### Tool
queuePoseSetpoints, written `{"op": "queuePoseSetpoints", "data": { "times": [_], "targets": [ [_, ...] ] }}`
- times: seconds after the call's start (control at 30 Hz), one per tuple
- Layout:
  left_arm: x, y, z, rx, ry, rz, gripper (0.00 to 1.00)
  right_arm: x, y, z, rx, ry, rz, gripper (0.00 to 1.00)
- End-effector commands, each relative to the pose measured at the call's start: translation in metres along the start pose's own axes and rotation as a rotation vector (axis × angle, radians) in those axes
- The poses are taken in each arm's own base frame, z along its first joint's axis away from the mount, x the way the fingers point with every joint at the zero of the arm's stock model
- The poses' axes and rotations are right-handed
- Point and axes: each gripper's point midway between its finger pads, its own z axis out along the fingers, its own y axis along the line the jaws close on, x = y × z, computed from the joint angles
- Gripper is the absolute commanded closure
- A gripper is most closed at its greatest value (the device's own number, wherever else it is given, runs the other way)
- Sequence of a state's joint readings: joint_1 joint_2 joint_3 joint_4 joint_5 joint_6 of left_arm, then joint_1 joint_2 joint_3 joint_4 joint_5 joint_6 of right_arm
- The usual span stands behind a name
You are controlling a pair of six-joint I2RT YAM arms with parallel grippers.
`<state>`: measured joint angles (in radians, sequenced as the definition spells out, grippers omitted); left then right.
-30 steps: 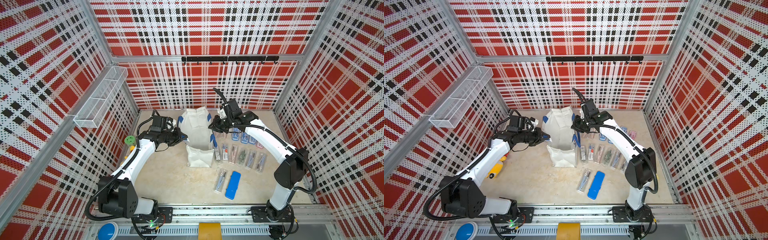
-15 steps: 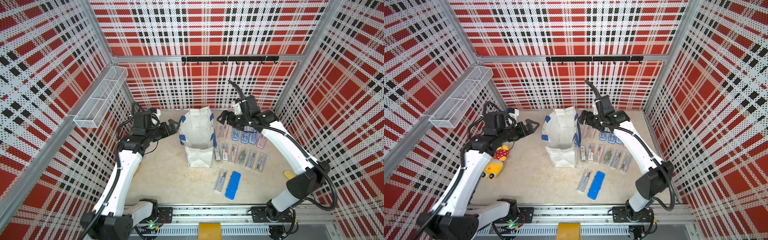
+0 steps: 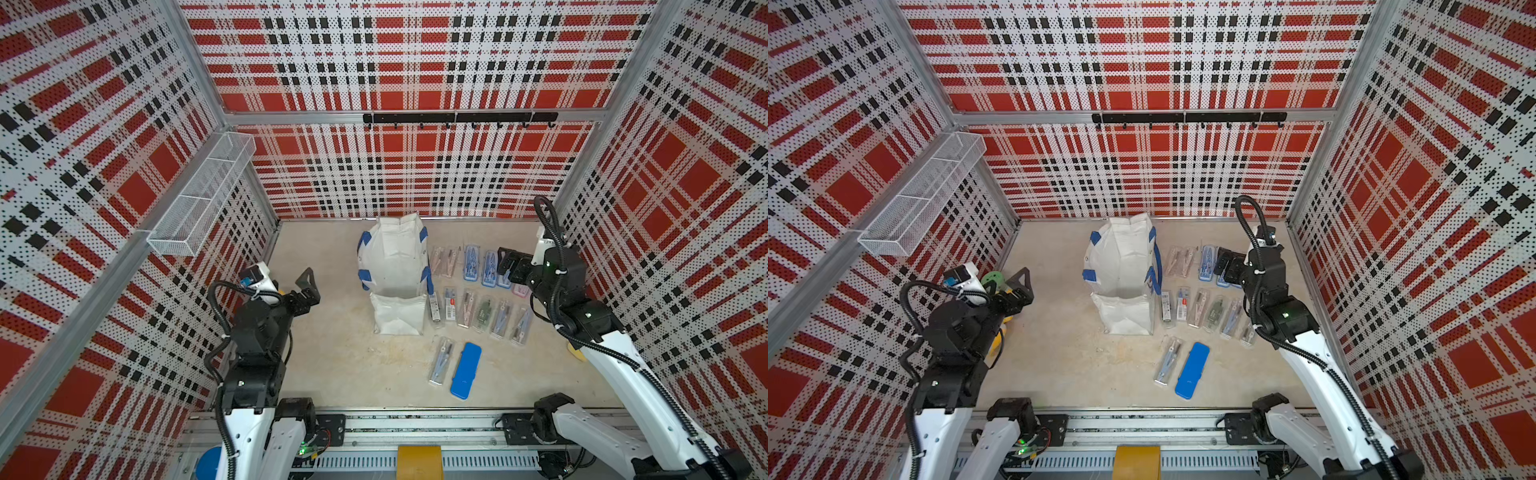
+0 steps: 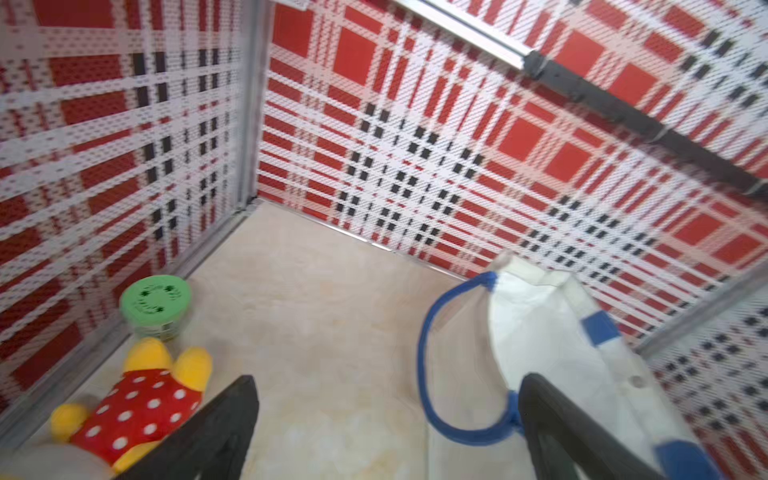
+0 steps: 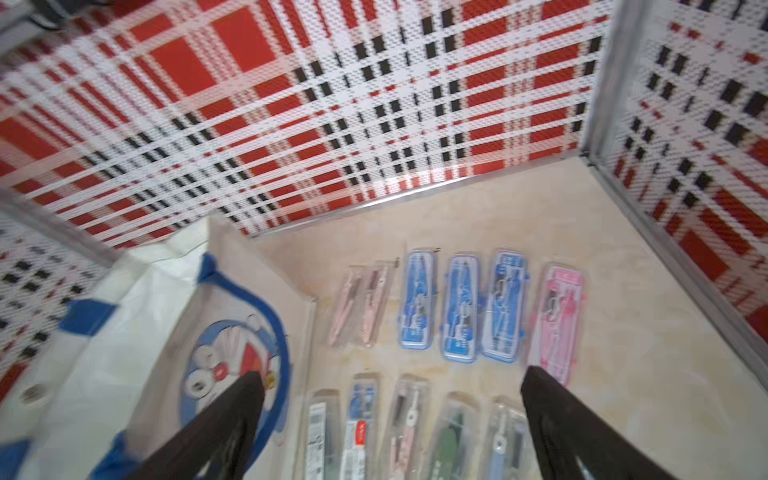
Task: Take out the compass set from the canvas bag
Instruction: Reset both arms
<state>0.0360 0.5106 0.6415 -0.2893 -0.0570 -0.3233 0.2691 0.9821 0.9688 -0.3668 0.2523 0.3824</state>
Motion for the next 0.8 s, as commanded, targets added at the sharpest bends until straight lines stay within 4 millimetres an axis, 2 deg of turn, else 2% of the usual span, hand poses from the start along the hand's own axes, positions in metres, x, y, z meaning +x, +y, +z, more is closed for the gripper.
{"op": "queuePoseSetpoints", "data": {
  "times": [0.0, 0.17, 0.3, 0.37, 0.43, 0.5, 0.57, 0.6, 0.63, 0.67, 0.73, 0.77],
  "targets": [
    [0.013, 0.034, 0.015, -0.136, -0.079, 0.103, 0.00, 0.019, -0.037, 0.021, 0.108, -0.042, -0.039, 0.01],
    [0.077, 0.068, 0.046, -0.233, 0.022, 0.173, 0.00, 0.059, -0.085, 0.040, 0.244, -0.110, -0.094, 0.00],
    [0.104, 0.068, 0.077, -0.199, 0.064, 0.200, 0.00, 0.087, -0.116, 0.059, 0.333, -0.093, -0.163, 0.00],
    [0.114, 0.065, 0.094, -0.188, 0.098, 0.209, 0.00, 0.094, -0.126, 0.067, 0.344, -0.125, -0.167, 0.00],
    [0.119, 0.055, 0.110, -0.158, 0.097, 0.229, 0.00, 0.093, -0.130, 0.072, 0.334, -0.208, -0.160, 0.00],
    [0.121, 0.040, 0.122, -0.109, 0.058, 0.261, 0.00, 0.094, -0.126, 0.083, 0.304, -0.234, -0.221, 0.00],
    [0.126, 0.028, 0.133, -0.088, 0.014, 0.319, 0.00, 0.105, -0.128, 0.096, 0.273, -0.222, -0.223, 0.00],
    [0.130, 0.028, 0.137, -0.103, 0.003, 0.336, 0.01, 0.114, -0.129, 0.101, 0.266, -0.219, -0.223, 0.00],
    [0.135, 0.028, 0.141, -0.096, -0.005, 0.344, 0.00, 0.115, -0.122, 0.103, 0.211, -0.247, -0.244, 0.00],
    [0.141, 0.027, 0.145, -0.093, -0.010, 0.346, 0.00, 0.127, -0.120, 0.105, 0.184, -0.212, -0.256, 0.00],
    [0.146, 0.028, 0.151, -0.088, -0.035, 0.357, 0.00, 0.125, -0.114, 0.104, 0.160, -0.279, -0.281, 0.00],
    [0.148, 0.031, 0.153, -0.097, -0.010, 0.351, 0.00, 0.127, -0.112, 0.105, 0.170, -0.248, -0.292, 0.00]
  ]
}}
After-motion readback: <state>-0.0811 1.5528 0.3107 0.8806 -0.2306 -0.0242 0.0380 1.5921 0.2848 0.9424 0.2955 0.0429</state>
